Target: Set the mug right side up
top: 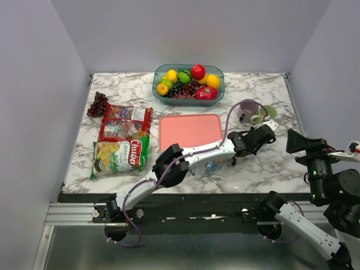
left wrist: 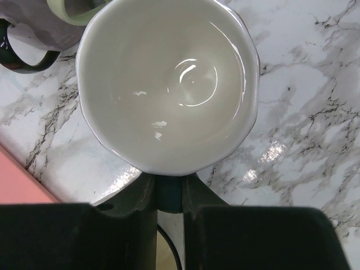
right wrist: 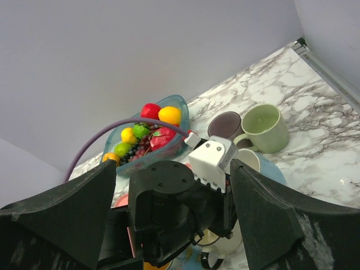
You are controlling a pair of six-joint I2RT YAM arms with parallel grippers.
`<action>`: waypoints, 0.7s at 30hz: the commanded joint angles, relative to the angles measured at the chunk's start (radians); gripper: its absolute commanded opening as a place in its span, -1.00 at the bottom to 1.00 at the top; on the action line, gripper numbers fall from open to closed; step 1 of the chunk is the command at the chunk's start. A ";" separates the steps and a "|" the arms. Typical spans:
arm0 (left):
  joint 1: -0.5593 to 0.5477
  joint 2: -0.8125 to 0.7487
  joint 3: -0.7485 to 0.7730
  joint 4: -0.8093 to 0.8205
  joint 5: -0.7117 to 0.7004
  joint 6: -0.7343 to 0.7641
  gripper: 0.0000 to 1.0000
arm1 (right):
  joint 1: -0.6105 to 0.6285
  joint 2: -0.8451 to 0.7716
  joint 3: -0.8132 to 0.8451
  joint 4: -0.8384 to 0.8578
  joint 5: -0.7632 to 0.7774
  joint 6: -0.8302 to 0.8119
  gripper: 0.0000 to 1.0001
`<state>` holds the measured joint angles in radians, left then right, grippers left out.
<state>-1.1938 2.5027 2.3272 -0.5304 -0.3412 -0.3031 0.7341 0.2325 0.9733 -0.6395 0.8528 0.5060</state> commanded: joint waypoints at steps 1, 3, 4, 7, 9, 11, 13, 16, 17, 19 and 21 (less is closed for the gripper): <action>-0.006 0.019 0.032 0.041 -0.019 0.025 -0.65 | 0.008 0.004 -0.007 -0.020 0.034 0.017 0.76; -0.007 0.022 0.029 0.055 -0.019 0.036 -0.55 | 0.008 0.004 -0.007 -0.019 0.032 0.017 0.76; -0.009 0.022 0.031 0.059 -0.022 0.038 -0.49 | 0.008 0.001 -0.005 -0.020 0.032 0.017 0.76; -0.012 0.024 0.027 0.072 -0.030 0.038 -0.19 | 0.008 -0.001 -0.001 -0.020 0.029 0.019 0.76; -0.012 0.022 0.018 0.084 -0.032 0.038 -0.10 | 0.008 -0.004 0.002 -0.020 0.026 0.017 0.76; -0.013 0.025 0.015 0.090 -0.032 0.041 -0.07 | 0.008 -0.007 0.004 -0.019 0.026 0.017 0.76; -0.013 0.028 0.015 0.093 -0.032 0.042 -0.06 | 0.008 -0.009 0.004 -0.017 0.029 0.016 0.76; -0.013 0.022 0.012 0.098 -0.027 0.038 0.06 | 0.008 -0.007 0.004 -0.017 0.028 0.014 0.76; -0.015 0.018 0.009 0.099 -0.024 0.036 0.10 | 0.008 -0.009 0.004 -0.017 0.028 0.014 0.76; -0.016 0.001 -0.009 0.118 -0.018 0.036 0.20 | 0.008 -0.005 0.008 -0.015 0.028 0.014 0.76; -0.015 -0.016 -0.037 0.141 -0.006 0.030 0.37 | 0.007 -0.005 0.010 -0.015 0.032 0.008 0.76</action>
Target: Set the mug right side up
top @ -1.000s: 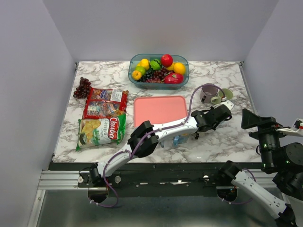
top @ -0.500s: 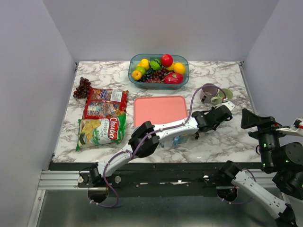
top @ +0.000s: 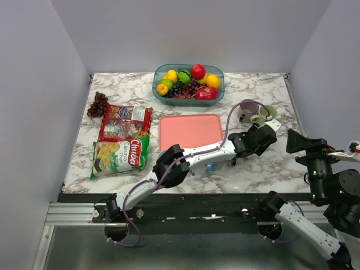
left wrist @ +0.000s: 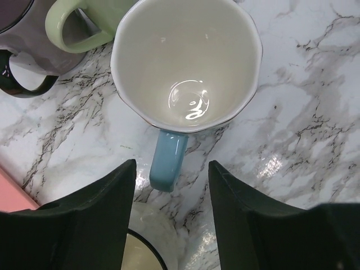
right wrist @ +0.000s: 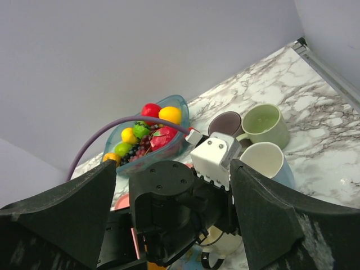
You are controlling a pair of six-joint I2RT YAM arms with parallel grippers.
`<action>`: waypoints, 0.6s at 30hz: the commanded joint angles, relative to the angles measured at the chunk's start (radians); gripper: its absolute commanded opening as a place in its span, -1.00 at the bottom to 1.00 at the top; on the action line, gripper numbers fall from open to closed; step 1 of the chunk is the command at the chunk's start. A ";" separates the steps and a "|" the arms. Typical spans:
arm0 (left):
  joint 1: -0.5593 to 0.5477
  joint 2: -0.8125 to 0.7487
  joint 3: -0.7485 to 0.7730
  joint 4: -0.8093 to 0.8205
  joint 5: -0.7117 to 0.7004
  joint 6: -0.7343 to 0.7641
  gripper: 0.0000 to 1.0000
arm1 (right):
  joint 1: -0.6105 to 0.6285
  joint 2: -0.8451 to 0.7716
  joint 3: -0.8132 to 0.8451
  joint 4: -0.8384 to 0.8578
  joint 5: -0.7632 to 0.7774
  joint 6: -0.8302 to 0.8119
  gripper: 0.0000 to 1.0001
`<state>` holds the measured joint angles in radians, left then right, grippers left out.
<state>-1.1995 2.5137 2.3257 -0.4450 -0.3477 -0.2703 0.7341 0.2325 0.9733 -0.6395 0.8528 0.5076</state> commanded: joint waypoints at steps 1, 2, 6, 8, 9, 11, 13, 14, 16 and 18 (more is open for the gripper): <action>-0.009 -0.047 -0.048 0.061 0.007 -0.006 0.44 | 0.008 -0.002 0.015 -0.015 0.031 0.003 0.76; -0.011 -0.059 -0.058 0.072 0.013 -0.007 0.51 | 0.008 -0.001 0.016 -0.015 0.029 0.002 0.76; -0.014 -0.136 -0.155 0.143 0.026 -0.017 0.80 | 0.008 0.007 0.030 -0.015 0.025 -0.009 0.79; -0.017 -0.191 -0.176 0.160 0.015 -0.017 0.97 | 0.007 0.011 0.041 -0.015 0.016 -0.023 0.85; -0.018 -0.206 -0.180 0.160 0.006 -0.017 0.98 | 0.008 0.014 0.047 -0.015 0.012 -0.029 0.87; -0.018 -0.251 -0.175 0.161 -0.013 -0.007 0.98 | 0.008 0.018 0.059 -0.012 0.011 -0.050 0.93; -0.018 -0.294 -0.180 0.166 -0.016 0.003 0.98 | 0.008 0.022 0.080 -0.011 0.011 -0.066 0.96; -0.017 -0.308 -0.183 0.166 -0.016 0.014 0.98 | 0.008 0.024 0.088 -0.011 0.012 -0.070 1.00; -0.017 -0.351 -0.195 0.161 -0.020 0.025 0.97 | 0.008 0.027 0.105 -0.009 0.012 -0.083 1.00; -0.017 -0.386 -0.218 0.149 -0.055 0.037 0.98 | 0.008 0.027 0.113 -0.008 0.005 -0.090 1.00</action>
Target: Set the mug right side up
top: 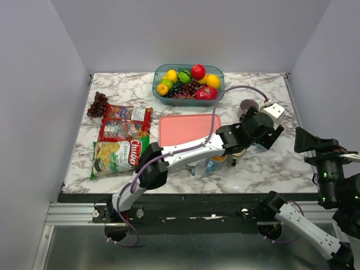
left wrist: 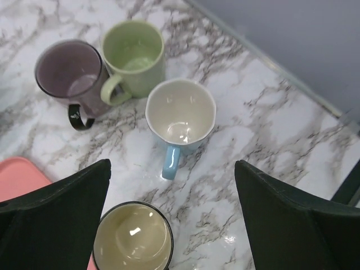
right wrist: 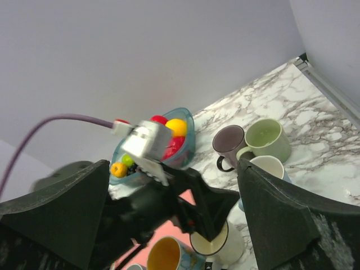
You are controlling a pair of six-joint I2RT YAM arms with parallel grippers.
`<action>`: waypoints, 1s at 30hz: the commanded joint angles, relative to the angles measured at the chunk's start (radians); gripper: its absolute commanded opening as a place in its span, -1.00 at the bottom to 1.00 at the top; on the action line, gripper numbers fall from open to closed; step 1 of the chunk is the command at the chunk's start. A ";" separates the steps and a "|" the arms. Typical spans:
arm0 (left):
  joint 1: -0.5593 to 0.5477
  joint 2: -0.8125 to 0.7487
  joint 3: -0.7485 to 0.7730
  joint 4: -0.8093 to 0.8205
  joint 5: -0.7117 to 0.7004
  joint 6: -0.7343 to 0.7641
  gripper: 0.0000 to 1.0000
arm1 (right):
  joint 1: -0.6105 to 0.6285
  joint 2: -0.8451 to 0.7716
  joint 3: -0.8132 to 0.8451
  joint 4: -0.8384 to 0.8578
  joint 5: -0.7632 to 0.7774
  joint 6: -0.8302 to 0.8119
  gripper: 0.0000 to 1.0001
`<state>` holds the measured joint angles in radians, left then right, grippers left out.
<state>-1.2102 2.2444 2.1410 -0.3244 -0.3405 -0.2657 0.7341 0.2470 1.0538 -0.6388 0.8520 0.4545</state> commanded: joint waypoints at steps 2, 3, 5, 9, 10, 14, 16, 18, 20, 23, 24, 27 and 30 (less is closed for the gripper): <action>-0.006 -0.173 -0.049 0.001 -0.100 0.036 0.98 | 0.008 0.018 0.044 -0.009 -0.019 -0.057 1.00; -0.008 -0.195 -0.074 -0.020 -0.142 0.045 0.98 | 0.008 0.023 0.049 -0.007 -0.025 -0.065 1.00; -0.006 -0.278 -0.124 -0.027 -0.188 0.060 0.98 | 0.008 0.034 0.054 -0.007 -0.040 -0.080 1.00; -0.006 -0.452 -0.336 -0.031 -0.282 0.094 0.98 | 0.008 0.063 0.069 -0.010 -0.077 -0.114 1.00; -0.006 -0.533 -0.381 -0.031 -0.313 0.101 0.98 | 0.008 0.072 0.075 -0.016 -0.082 -0.120 1.00; -0.006 -0.750 -0.599 -0.053 -0.388 0.099 0.98 | 0.008 0.100 0.104 -0.041 -0.108 -0.151 1.00; -0.005 -0.883 -0.700 -0.085 -0.408 0.088 0.98 | 0.008 0.112 0.118 -0.054 -0.117 -0.155 1.00; -0.005 -0.969 -0.777 -0.123 -0.437 0.059 0.98 | 0.008 0.115 0.121 -0.059 -0.122 -0.157 1.00; -0.006 -1.094 -0.819 -0.156 -0.456 0.045 0.98 | 0.007 0.115 0.118 -0.059 -0.125 -0.158 1.00; -0.003 -1.232 -0.871 -0.231 -0.489 0.014 0.98 | 0.008 0.113 0.109 -0.061 -0.119 -0.158 1.00; -0.003 -1.262 -0.891 -0.257 -0.506 0.010 0.98 | 0.008 0.110 0.106 -0.061 -0.119 -0.157 1.00; -0.002 -1.370 -0.924 -0.274 -0.523 -0.007 0.98 | 0.008 0.112 0.097 -0.061 -0.125 -0.146 1.00; -0.002 -1.428 -0.932 -0.295 -0.519 -0.021 0.98 | 0.008 0.115 0.094 -0.061 -0.134 -0.132 1.00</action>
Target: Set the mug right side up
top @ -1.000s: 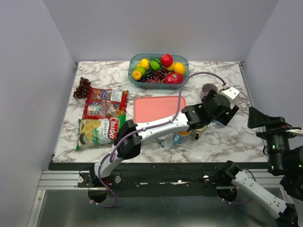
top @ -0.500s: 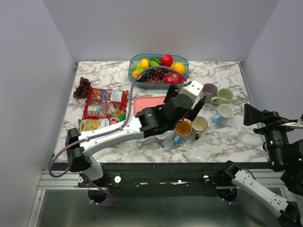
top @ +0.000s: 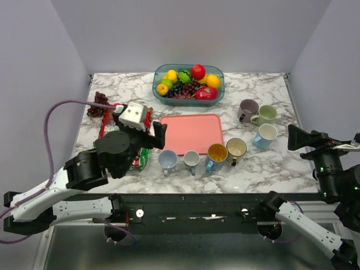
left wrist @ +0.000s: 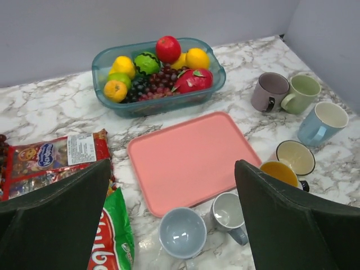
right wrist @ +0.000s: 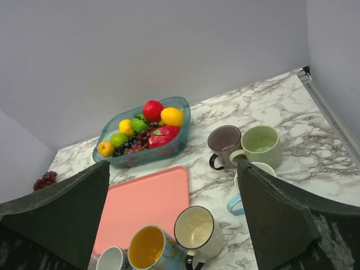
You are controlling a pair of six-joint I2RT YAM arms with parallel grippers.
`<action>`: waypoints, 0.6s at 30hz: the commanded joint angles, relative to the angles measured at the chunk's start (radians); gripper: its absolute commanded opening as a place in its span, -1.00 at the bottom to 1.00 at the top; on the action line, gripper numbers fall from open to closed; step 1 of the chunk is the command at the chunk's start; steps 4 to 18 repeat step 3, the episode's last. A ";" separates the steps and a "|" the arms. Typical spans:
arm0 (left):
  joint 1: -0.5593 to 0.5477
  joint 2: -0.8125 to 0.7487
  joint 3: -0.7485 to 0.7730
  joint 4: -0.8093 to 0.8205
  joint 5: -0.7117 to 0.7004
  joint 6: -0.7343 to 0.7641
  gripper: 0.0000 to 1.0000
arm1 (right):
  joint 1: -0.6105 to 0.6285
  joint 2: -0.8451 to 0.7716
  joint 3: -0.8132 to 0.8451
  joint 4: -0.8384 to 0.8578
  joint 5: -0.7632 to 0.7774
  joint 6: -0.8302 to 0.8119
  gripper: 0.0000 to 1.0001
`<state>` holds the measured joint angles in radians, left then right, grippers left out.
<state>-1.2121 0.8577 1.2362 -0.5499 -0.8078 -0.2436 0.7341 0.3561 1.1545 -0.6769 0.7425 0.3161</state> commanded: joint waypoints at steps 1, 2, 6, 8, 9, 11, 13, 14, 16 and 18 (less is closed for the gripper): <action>0.000 -0.051 -0.020 -0.087 -0.045 -0.043 0.98 | 0.008 0.010 -0.007 -0.024 -0.026 0.008 1.00; 0.002 -0.051 -0.012 -0.100 -0.045 -0.051 0.98 | 0.008 0.012 -0.006 -0.024 -0.028 0.008 1.00; 0.002 -0.054 0.005 -0.123 -0.044 -0.054 0.98 | 0.008 0.014 -0.006 -0.024 -0.029 0.008 1.00; 0.002 -0.054 0.005 -0.123 -0.044 -0.054 0.98 | 0.008 0.014 -0.006 -0.024 -0.029 0.008 1.00; 0.002 -0.054 0.005 -0.123 -0.044 -0.054 0.98 | 0.008 0.014 -0.006 -0.024 -0.029 0.008 1.00; 0.002 -0.054 0.005 -0.123 -0.044 -0.054 0.98 | 0.008 0.014 -0.006 -0.024 -0.029 0.008 1.00; 0.002 -0.054 0.005 -0.123 -0.044 -0.054 0.98 | 0.008 0.014 -0.006 -0.024 -0.029 0.008 1.00; 0.002 -0.054 0.005 -0.123 -0.044 -0.054 0.98 | 0.008 0.014 -0.006 -0.024 -0.029 0.008 1.00; 0.002 -0.054 0.005 -0.123 -0.044 -0.054 0.98 | 0.008 0.014 -0.006 -0.024 -0.029 0.008 1.00; 0.002 -0.054 0.005 -0.123 -0.044 -0.054 0.98 | 0.008 0.014 -0.006 -0.024 -0.029 0.008 1.00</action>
